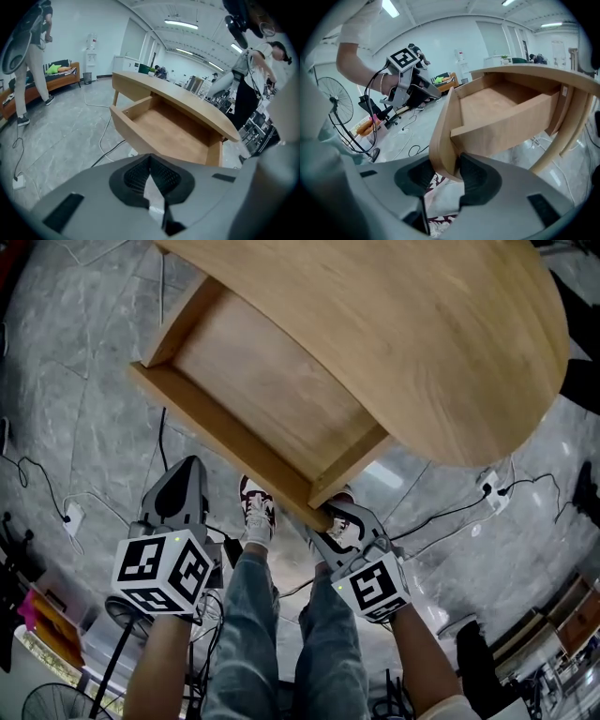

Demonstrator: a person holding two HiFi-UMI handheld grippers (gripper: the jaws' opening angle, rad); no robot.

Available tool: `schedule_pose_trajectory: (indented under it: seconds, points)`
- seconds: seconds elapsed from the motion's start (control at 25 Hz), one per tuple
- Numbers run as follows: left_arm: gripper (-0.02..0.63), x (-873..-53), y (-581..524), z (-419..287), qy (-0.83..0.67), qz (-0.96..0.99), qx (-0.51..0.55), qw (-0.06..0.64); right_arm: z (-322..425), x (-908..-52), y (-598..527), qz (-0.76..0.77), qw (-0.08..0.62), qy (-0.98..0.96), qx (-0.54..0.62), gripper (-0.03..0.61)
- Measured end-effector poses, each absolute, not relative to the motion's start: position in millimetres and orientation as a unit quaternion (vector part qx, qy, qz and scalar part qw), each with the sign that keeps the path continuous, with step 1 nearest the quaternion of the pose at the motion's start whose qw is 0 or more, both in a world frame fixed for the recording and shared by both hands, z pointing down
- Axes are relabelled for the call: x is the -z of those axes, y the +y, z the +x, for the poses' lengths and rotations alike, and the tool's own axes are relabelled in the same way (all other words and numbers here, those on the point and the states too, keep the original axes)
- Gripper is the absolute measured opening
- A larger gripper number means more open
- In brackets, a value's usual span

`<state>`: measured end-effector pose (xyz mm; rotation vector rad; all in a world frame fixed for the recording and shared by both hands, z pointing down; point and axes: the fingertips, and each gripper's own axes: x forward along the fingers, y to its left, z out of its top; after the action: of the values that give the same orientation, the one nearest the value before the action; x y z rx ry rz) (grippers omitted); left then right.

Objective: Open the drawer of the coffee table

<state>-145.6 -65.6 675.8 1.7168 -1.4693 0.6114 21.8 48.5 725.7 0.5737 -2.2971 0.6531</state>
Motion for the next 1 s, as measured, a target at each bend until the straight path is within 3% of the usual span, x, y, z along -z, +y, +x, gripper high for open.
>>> schedule_pose_trajectory:
  seconds: [0.24, 0.48, 1.0]
  points:
    - [-0.006, -653, -70, -145, -0.579, 0.679, -0.233, 0.386, 19, -721, 46, 0.225, 0.329, -0.863, -0.309, 0.175]
    - [-0.006, -591, -67, -149, -0.594, 0.671, -0.222, 0.384, 25, -665, 39, 0.265, 0.296, -0.844, -0.361, 0.184]
    - [-0.006, -351, -94, -157, -0.651, 0.679, -0.115, 0.319, 89, -389, -56, 0.474, 0.118, -0.805, -0.335, 0.167]
